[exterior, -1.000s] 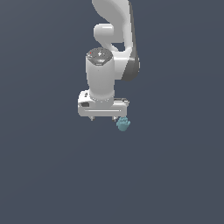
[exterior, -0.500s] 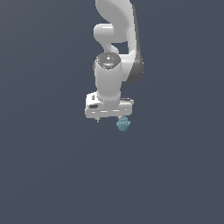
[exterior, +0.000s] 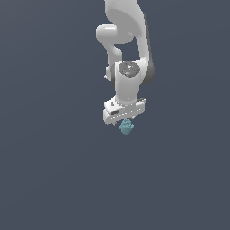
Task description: Pick up the object and move it to a goal position.
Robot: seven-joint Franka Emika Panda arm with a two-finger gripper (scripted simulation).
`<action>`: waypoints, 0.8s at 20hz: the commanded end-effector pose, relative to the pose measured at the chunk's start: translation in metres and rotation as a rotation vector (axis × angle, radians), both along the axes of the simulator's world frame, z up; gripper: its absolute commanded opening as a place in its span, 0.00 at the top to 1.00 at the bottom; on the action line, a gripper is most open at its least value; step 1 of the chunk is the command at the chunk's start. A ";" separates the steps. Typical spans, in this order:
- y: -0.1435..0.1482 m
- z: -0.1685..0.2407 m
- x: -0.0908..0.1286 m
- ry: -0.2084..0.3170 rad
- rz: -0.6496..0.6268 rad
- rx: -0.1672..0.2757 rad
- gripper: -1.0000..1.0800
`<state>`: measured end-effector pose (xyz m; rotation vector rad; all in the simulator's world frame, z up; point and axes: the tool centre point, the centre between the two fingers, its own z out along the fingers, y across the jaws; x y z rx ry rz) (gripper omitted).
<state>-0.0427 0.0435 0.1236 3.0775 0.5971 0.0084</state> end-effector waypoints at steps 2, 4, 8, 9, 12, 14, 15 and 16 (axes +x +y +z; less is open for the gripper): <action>0.014 -0.008 -0.010 0.004 0.070 0.003 0.04; 0.018 -0.011 -0.014 0.006 0.094 0.004 0.04; 0.022 -0.014 -0.017 0.007 0.113 0.005 0.04; 0.021 -0.013 -0.016 0.007 0.106 0.005 0.04; 0.021 -0.016 -0.016 0.007 0.107 0.005 0.04; 0.021 -0.022 -0.016 0.007 0.107 0.005 0.04; 0.021 -0.025 -0.016 0.007 0.108 0.005 0.04; 0.022 -0.030 -0.017 0.007 0.109 0.005 0.04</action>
